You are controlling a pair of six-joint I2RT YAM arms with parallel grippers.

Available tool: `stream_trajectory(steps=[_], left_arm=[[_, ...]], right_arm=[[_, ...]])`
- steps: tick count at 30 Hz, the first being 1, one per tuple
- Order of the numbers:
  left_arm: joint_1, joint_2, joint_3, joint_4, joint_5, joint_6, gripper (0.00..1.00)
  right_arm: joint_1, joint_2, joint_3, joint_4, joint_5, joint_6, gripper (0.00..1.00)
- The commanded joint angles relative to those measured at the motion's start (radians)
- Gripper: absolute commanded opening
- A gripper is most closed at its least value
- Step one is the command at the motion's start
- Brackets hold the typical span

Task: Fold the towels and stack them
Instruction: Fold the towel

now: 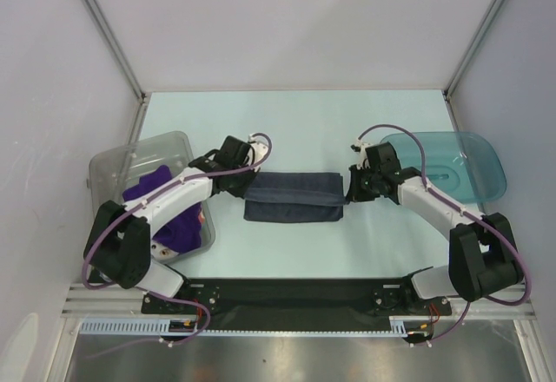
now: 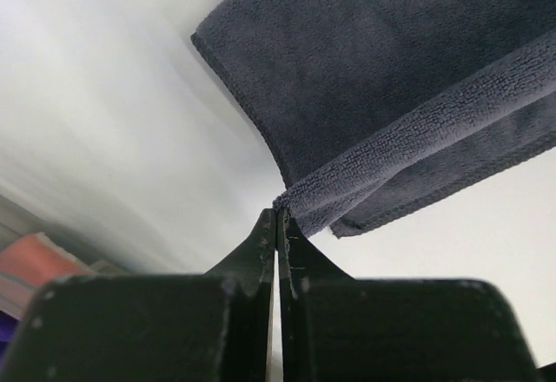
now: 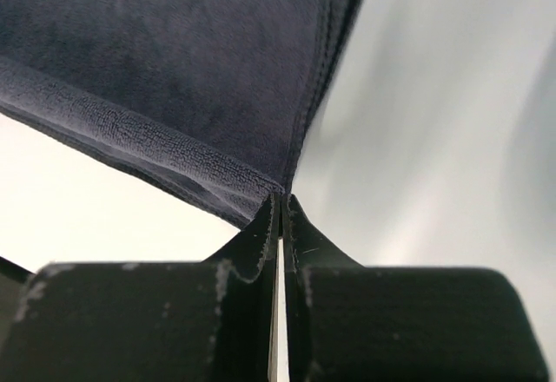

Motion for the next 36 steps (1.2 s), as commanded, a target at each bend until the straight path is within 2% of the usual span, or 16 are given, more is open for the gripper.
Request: stream_trajectory(steps=[1, 9, 18, 19, 22, 25, 26, 30, 33, 36], left_arm=[[-0.02, -0.012, -0.022, -0.008, -0.037, -0.037, 0.0], [-0.059, 0.005, -0.041, -0.027, -0.109, -0.063, 0.0], [-0.072, 0.027, -0.047, -0.042, -0.131, -0.089, 0.01], [-0.074, 0.028, -0.046, -0.045, -0.135, -0.095, 0.01], [-0.074, 0.012, -0.042, -0.07, -0.169, -0.11, 0.28], [-0.075, -0.008, -0.018, -0.106, -0.226, -0.113, 0.36], [-0.075, -0.01, -0.004, -0.12, -0.25, -0.113, 0.48], [-0.075, -0.016, 0.094, -0.156, -0.22, -0.144, 0.53], [-0.075, -0.009, 0.117, -0.128, -0.101, -0.187, 0.53], [-0.079, -0.004, 0.076, -0.082, 0.002, -0.235, 0.51]], right_arm=[[0.002, -0.028, -0.012, -0.03, 0.066, 0.021, 0.0], [0.007, -0.037, -0.024, -0.045, 0.057, 0.049, 0.0], [0.036, -0.077, -0.101, -0.041, 0.051, 0.104, 0.11], [0.037, -0.077, -0.101, -0.047, 0.058, 0.107, 0.17], [0.045, -0.083, -0.079, -0.082, 0.06, 0.116, 0.3], [0.05, -0.108, -0.041, -0.128, 0.037, 0.13, 0.32], [0.048, -0.119, -0.033, -0.136, 0.029, 0.135, 0.32], [0.048, -0.143, 0.006, -0.107, -0.009, 0.162, 0.3], [0.05, -0.108, 0.022, -0.061, -0.012, 0.19, 0.25], [0.05, -0.057, 0.013, -0.004, -0.043, 0.218, 0.22]])
